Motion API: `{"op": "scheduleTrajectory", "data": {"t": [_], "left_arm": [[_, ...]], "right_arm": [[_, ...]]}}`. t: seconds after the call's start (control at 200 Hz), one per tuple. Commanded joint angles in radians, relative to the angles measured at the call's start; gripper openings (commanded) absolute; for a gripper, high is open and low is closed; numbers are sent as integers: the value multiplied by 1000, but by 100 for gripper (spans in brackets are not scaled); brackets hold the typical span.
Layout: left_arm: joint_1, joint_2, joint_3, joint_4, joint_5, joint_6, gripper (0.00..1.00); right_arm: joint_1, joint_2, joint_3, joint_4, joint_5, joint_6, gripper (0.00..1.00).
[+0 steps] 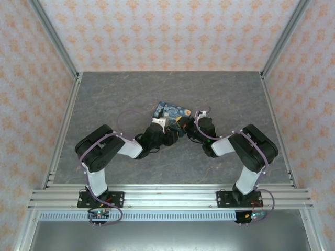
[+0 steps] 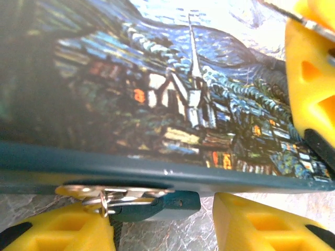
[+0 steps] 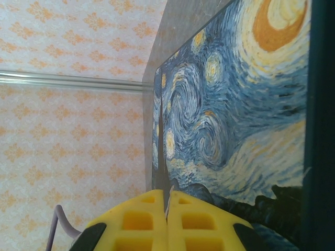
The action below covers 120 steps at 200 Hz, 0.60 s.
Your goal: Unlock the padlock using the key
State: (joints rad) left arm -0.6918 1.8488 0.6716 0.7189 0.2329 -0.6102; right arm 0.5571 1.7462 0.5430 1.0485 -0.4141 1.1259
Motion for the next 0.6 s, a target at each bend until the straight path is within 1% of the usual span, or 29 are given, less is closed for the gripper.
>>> {"op": "scheduleTrajectory", "data": {"t": [0.0,0.16,0.175,0.205,0.34,0.525,0.596], "left_arm": [[-8,40,3,91,83,-92,50],[13,54,-40,221,81,-190,55],[14,81,-43,229,79,-197,56],[19,87,-51,243,73,-209,57],[39,96,-65,244,46,-236,60],[49,95,-64,237,9,-243,62],[49,110,-48,240,17,-254,62]], "right_arm": [[-3,28,-12,-31,10,-4,0],[-5,24,-12,-35,11,-3,0],[-5,24,-12,-35,12,-3,0],[-4,25,-12,-36,14,-3,0],[-6,25,-14,-34,15,-3,0],[-6,25,-10,-37,15,-3,0],[-7,28,-8,-38,12,-3,0]]}}
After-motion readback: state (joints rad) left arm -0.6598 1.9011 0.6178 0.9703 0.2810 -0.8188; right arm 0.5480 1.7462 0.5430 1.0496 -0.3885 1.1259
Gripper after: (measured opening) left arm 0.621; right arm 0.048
